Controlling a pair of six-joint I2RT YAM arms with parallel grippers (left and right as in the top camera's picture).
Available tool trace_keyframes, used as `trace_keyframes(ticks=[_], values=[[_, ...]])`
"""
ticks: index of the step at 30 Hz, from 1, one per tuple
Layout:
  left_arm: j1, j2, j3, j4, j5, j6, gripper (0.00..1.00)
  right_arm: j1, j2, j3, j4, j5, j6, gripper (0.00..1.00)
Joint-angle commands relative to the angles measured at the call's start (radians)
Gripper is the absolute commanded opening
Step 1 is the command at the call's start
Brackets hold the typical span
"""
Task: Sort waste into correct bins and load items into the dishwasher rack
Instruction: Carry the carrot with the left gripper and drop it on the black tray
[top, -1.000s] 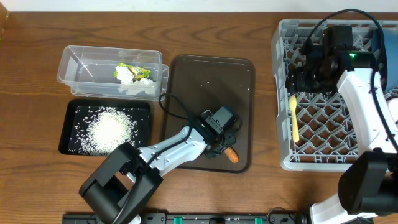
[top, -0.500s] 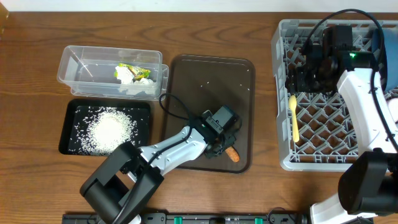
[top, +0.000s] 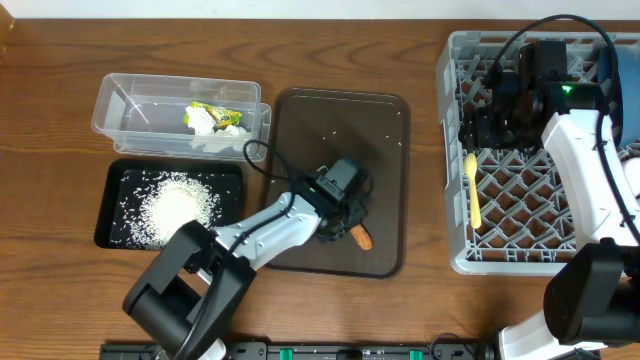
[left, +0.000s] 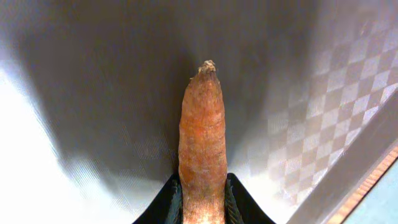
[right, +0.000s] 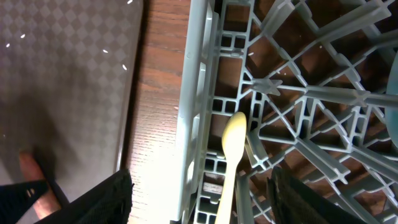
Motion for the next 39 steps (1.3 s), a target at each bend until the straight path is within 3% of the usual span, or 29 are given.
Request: trace_keyframes(ticks=[1,6,11,22,31,39], values=[[0.055,-0.023,-0.016,-0.004,-0.028,0.174,0.06,0.007,-0.012,0.018,-0.001,-0.005,-0.005,0.69],[0.159,-0.083,-0.016,-0.004,-0.031,0.399,0.06,0.007,-0.012,0.018,-0.001,-0.005,-0.005,0.69],[0.277,-0.219,-0.016,-0.028,-0.054,0.509,0.06,0.007,-0.012,0.018,0.000,-0.005,-0.005,0.69],[0.635,-0.460,-0.016,-0.283,-0.300,0.507,0.06,0.007,-0.012,0.018,0.005,-0.005,-0.005,0.69],[0.942,-0.385,-0.016,-0.289,-0.298,0.495,0.06,0.007,-0.012,0.018,0.005,-0.005,-0.004,0.69],[1.022,-0.211,-0.016,-0.269,-0.296,0.496,0.08,0.007,-0.012,0.018,0.006,-0.005,-0.004,0.69]])
